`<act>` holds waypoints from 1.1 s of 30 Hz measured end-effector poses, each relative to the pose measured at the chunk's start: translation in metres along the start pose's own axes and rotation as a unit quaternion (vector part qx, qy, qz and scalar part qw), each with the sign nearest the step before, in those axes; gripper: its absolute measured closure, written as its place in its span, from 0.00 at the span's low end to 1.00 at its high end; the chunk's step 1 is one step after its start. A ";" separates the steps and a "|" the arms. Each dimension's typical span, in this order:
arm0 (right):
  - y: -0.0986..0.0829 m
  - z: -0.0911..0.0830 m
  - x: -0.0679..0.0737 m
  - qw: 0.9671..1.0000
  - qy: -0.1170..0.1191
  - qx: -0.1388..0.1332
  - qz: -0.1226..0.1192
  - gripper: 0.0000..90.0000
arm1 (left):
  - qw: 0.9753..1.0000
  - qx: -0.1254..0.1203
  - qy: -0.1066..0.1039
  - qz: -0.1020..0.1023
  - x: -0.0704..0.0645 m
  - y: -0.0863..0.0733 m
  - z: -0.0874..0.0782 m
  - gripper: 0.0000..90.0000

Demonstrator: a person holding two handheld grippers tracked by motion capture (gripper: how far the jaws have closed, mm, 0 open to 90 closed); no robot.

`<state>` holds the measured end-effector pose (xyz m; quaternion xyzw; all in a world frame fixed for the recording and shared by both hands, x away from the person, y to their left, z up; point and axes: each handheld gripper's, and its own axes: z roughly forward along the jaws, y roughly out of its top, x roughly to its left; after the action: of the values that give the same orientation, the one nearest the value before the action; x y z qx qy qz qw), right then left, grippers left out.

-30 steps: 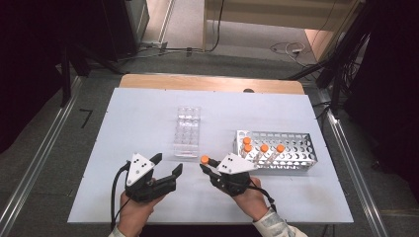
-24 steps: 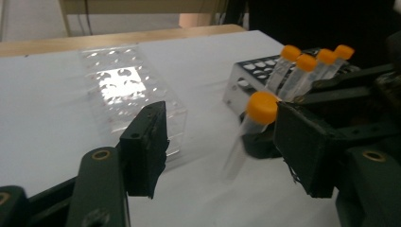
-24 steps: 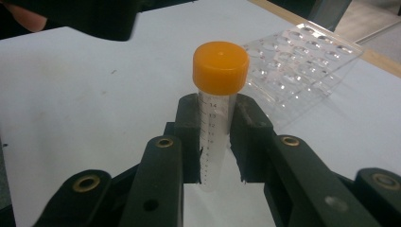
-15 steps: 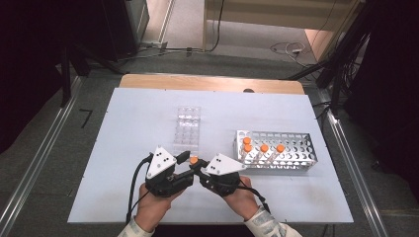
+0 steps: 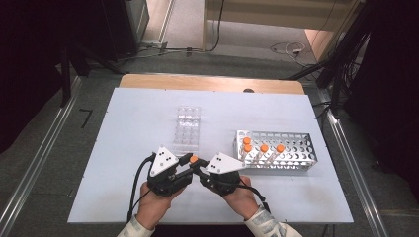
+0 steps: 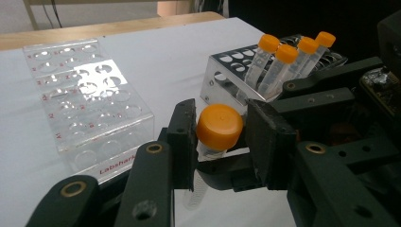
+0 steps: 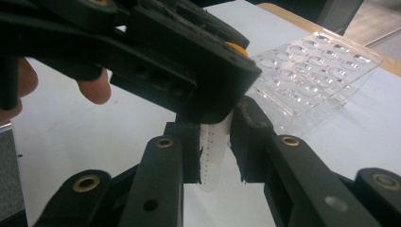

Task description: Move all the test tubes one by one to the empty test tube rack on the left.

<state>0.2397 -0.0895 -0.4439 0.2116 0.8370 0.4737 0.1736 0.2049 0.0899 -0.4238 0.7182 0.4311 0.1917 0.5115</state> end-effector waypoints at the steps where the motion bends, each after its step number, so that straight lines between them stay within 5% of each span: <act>1: 0.000 0.000 0.000 1.000 0.000 0.000 0.000 0.80 | 1.000 0.000 0.000 0.000 0.000 0.000 0.000 0.70; 12: -0.001 0.001 0.000 1.000 0.003 0.007 0.005 0.79 | 1.000 0.003 0.001 0.005 0.002 -0.001 0.002 0.76; 18: -0.001 -0.001 -0.004 1.000 0.012 0.018 0.019 0.43 | 1.000 -0.001 0.000 0.000 0.005 0.001 0.004 0.77; 25: -0.009 -0.016 -0.010 0.999 0.016 0.022 0.032 0.29 | 1.000 -0.005 0.013 -0.016 0.019 0.009 0.006 0.77; 33: -0.026 -0.038 -0.015 0.999 0.008 0.029 0.044 0.28 | 0.999 -0.018 0.025 -0.035 0.036 0.024 0.004 0.77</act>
<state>0.2293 -0.1365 -0.4469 0.2495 0.8419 0.4578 0.1394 0.2378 0.1143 -0.4100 0.6883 0.4653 0.1992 0.5197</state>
